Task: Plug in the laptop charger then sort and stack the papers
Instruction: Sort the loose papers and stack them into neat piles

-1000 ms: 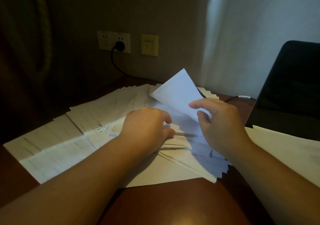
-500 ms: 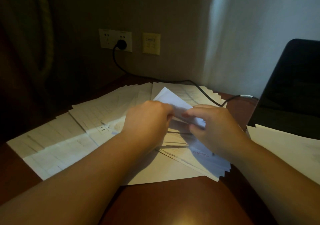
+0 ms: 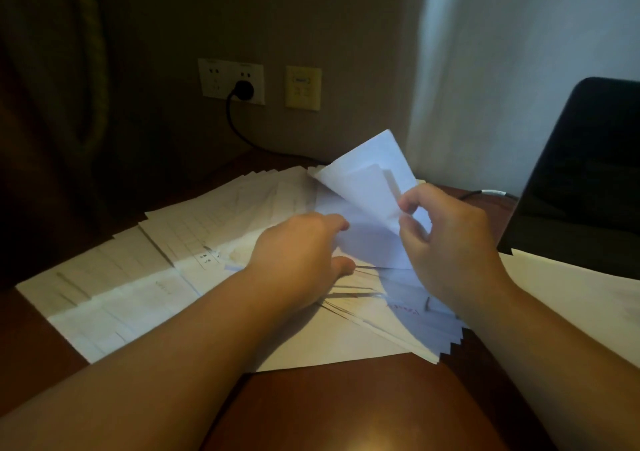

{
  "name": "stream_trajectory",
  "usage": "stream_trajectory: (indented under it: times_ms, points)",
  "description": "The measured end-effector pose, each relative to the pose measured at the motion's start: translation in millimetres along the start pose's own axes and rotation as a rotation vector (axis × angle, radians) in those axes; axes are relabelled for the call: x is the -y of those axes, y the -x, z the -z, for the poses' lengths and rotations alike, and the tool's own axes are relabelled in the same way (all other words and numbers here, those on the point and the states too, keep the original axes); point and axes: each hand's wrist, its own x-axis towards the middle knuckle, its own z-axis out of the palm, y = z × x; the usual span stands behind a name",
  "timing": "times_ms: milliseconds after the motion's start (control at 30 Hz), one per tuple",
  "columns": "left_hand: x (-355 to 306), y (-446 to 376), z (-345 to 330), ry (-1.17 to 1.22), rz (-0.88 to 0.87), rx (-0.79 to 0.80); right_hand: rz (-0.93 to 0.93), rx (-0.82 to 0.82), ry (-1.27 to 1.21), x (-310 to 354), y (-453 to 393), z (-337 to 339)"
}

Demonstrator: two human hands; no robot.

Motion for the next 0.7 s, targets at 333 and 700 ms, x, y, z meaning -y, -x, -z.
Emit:
stream_trajectory:
  times_ms: [333, 700]
  points:
    - [-0.3, -0.2, 9.6, -0.031, -0.050, 0.065, 0.014, -0.030, -0.001, 1.3, 0.4, -0.1]
    - [2.7, -6.0, 8.4, -0.140, -0.080, -0.009, 0.026, 0.041, -0.036, 1.0, 1.4, -0.1]
